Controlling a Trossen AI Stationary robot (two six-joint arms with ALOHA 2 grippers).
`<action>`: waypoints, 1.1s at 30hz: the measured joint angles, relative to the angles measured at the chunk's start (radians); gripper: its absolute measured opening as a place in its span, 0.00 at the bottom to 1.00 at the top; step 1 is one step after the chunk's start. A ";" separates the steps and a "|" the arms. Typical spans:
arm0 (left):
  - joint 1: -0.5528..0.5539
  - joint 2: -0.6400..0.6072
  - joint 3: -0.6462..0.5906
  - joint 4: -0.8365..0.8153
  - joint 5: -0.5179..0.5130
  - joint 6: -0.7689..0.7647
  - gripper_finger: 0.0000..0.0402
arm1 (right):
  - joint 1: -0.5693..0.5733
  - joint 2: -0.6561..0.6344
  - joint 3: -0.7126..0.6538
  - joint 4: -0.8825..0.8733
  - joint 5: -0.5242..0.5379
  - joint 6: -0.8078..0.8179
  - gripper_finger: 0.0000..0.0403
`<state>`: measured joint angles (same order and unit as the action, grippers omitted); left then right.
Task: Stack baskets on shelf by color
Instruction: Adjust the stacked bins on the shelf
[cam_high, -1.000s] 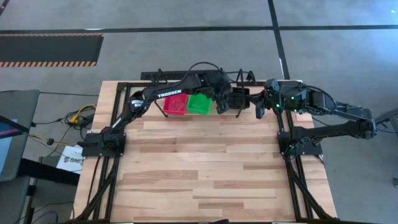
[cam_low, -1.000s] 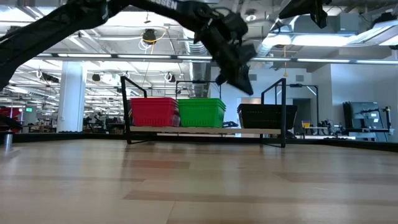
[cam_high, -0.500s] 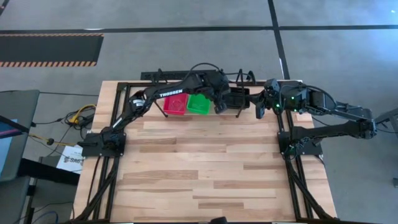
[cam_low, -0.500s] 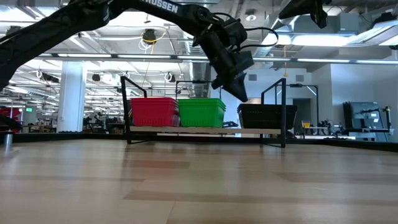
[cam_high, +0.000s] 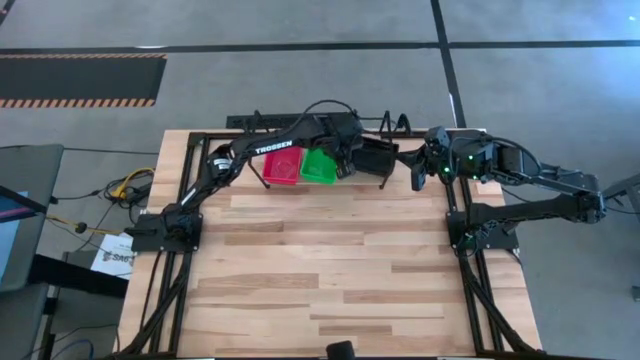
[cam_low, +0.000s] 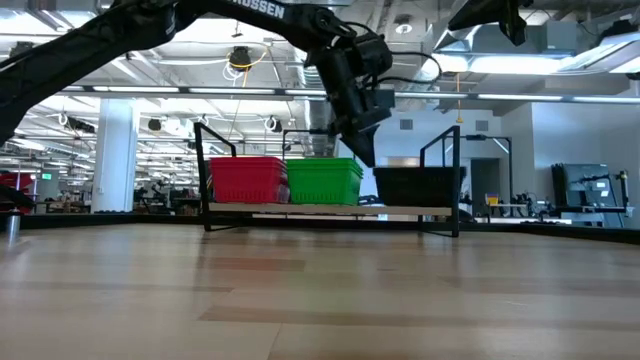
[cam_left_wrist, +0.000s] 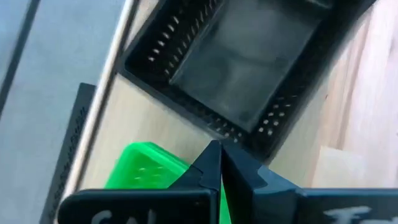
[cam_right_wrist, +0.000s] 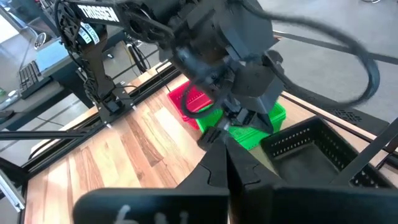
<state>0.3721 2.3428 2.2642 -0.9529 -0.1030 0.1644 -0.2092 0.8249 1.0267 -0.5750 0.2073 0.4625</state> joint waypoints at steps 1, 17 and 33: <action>0.000 0.000 0.014 -0.011 -0.002 0.006 0.00 | 0.000 0.000 0.000 0.000 0.000 0.000 0.00; -0.016 -0.018 0.089 0.053 0.111 -0.056 0.00 | 0.000 0.000 0.000 0.000 0.000 -0.002 0.00; -0.021 0.037 0.067 0.139 0.177 -0.127 0.00 | 0.000 0.000 0.000 0.000 0.000 0.000 0.00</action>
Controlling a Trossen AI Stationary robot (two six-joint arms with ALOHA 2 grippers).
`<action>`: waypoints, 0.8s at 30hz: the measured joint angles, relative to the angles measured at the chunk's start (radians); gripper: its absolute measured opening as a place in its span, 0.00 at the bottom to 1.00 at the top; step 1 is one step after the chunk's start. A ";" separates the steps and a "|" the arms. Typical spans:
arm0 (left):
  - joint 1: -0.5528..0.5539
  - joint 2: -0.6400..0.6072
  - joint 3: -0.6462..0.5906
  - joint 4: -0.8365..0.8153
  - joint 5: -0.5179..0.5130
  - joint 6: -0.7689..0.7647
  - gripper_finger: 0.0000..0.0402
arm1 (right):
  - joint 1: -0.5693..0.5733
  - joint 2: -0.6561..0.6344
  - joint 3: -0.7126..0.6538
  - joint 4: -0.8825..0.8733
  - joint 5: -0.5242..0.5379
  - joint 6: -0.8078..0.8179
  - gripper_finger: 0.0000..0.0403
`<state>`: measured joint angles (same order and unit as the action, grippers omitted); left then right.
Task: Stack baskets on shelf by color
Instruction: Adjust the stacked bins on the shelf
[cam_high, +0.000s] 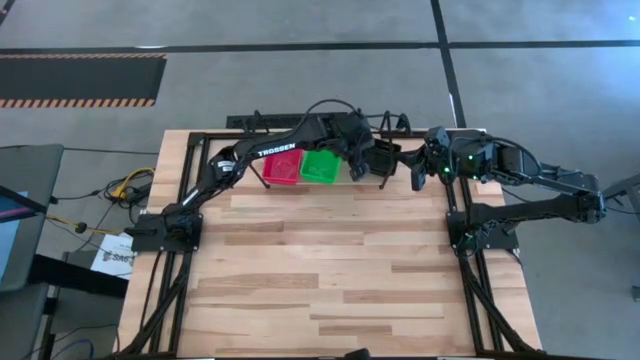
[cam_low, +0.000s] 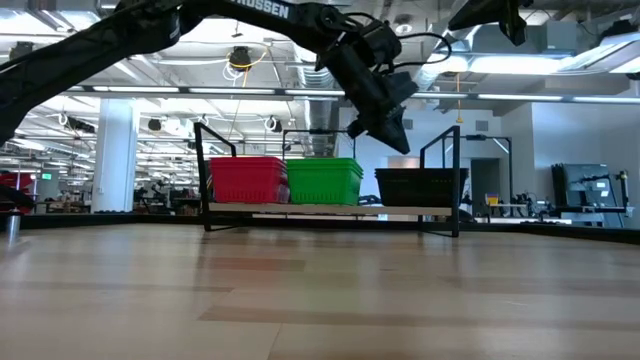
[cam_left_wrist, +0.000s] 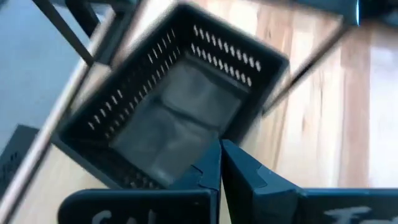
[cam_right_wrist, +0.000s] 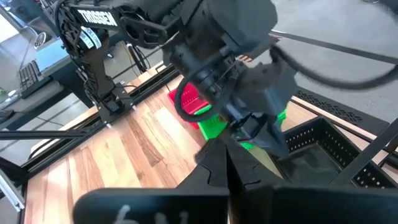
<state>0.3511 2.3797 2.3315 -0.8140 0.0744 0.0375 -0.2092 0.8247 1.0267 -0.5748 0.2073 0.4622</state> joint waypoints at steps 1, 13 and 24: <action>-0.002 0.006 0.002 0.020 -0.002 -0.002 0.00 | 0.000 0.000 0.000 0.000 0.000 0.000 0.00; 0.002 0.056 0.000 0.027 -0.003 -0.039 0.00 | 0.000 0.000 0.000 0.001 0.001 0.000 0.00; 0.007 0.061 0.024 -0.141 -0.111 0.011 0.00 | -0.001 0.000 0.000 0.000 0.001 -0.001 0.00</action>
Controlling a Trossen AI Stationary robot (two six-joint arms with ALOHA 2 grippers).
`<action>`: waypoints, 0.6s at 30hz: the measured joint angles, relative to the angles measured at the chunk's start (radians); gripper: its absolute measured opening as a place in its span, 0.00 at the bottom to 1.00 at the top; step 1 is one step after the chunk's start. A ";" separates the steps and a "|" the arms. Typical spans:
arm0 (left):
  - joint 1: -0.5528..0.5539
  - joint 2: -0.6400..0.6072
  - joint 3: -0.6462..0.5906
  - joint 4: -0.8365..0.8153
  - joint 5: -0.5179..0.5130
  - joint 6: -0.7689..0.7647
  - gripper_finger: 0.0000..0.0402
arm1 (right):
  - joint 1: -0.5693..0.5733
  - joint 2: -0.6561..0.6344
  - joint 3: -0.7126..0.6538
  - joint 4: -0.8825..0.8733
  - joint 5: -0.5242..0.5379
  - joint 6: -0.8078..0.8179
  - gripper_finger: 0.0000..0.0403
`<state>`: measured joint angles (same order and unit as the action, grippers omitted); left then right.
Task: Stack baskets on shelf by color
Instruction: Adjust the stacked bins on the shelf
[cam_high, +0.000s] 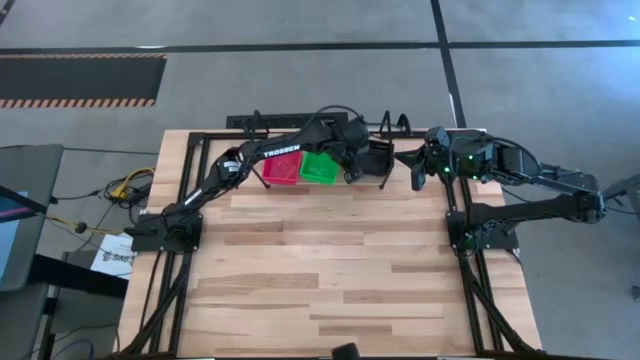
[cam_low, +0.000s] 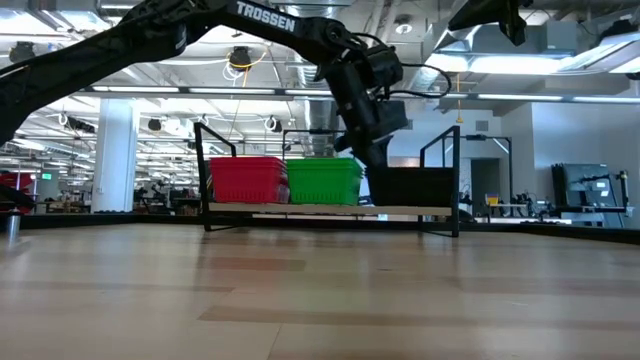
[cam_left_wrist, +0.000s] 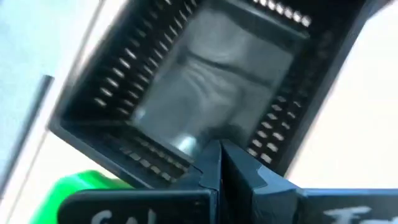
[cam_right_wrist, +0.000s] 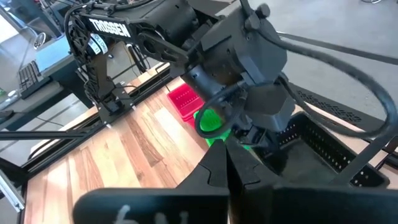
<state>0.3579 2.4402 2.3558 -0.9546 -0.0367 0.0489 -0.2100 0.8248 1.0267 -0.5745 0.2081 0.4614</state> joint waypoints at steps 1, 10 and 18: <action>0.001 0.000 0.000 0.005 -0.014 0.008 0.00 | 0.000 0.000 0.000 0.000 0.000 0.000 0.00; 0.022 -0.026 0.000 -0.021 -0.030 -0.006 0.00 | 0.000 0.000 0.000 0.000 0.000 -0.018 0.00; 0.012 -0.091 0.000 -0.076 0.014 -0.041 0.00 | -0.002 0.000 0.000 -0.001 0.001 -0.025 0.00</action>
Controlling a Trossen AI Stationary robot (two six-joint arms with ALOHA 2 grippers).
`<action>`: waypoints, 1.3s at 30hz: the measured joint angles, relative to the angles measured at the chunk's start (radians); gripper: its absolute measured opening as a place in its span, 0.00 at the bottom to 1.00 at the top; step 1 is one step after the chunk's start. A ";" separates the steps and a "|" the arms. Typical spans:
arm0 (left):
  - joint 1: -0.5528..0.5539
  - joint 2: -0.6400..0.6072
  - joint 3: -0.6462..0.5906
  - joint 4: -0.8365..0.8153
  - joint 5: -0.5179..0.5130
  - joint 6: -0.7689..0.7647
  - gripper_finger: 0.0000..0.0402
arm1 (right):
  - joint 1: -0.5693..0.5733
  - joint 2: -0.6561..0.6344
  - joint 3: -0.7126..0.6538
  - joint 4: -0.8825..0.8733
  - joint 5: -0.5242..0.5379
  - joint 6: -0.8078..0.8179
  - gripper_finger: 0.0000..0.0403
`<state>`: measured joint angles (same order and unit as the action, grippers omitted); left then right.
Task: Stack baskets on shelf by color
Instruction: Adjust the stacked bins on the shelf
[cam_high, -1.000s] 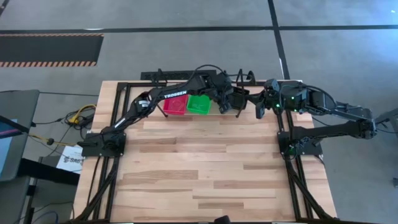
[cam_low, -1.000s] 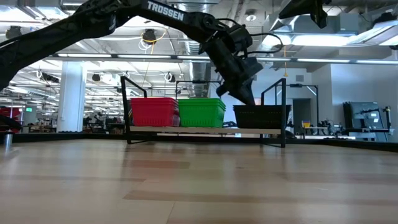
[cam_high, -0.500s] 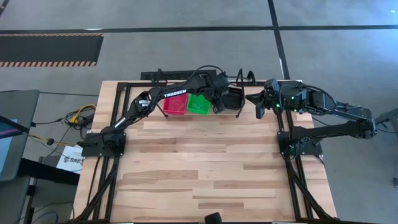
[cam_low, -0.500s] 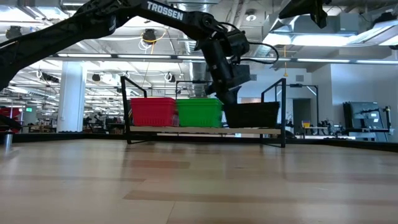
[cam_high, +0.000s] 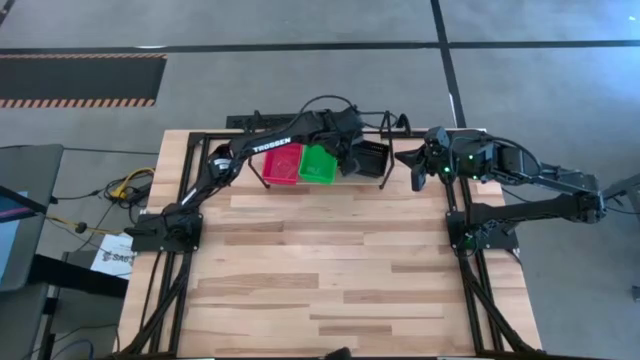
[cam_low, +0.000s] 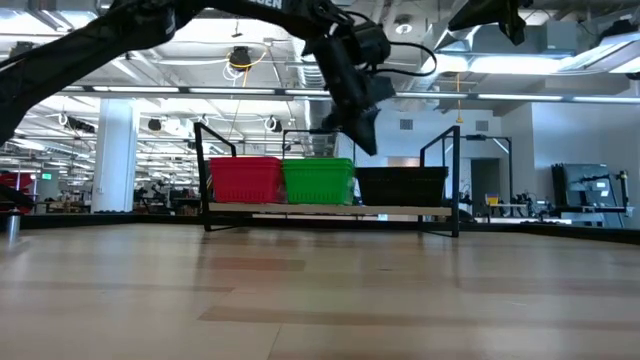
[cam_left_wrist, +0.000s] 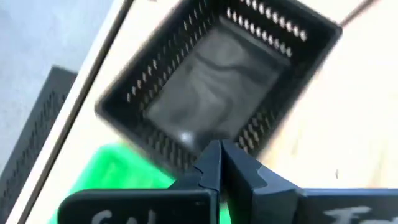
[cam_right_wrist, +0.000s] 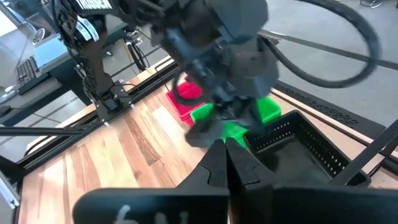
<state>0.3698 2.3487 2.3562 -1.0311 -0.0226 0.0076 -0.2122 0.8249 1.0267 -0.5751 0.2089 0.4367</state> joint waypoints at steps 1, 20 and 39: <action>-0.005 -0.011 0.000 -0.030 0.005 -0.003 0.00 | 0.000 0.000 0.000 0.000 0.000 0.000 0.00; -0.130 -0.223 -0.178 -0.538 -0.301 -0.052 0.00 | -0.168 0.457 0.302 -0.249 -0.128 -0.269 0.00; -0.067 -1.180 -1.241 -0.392 -0.299 -0.643 0.00 | -0.331 0.827 0.557 -0.376 -0.215 -0.489 0.00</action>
<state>0.3029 1.1688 1.1154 -1.4234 -0.3219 -0.6357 -0.5431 1.6524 1.5838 -0.9508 -0.0065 -0.0521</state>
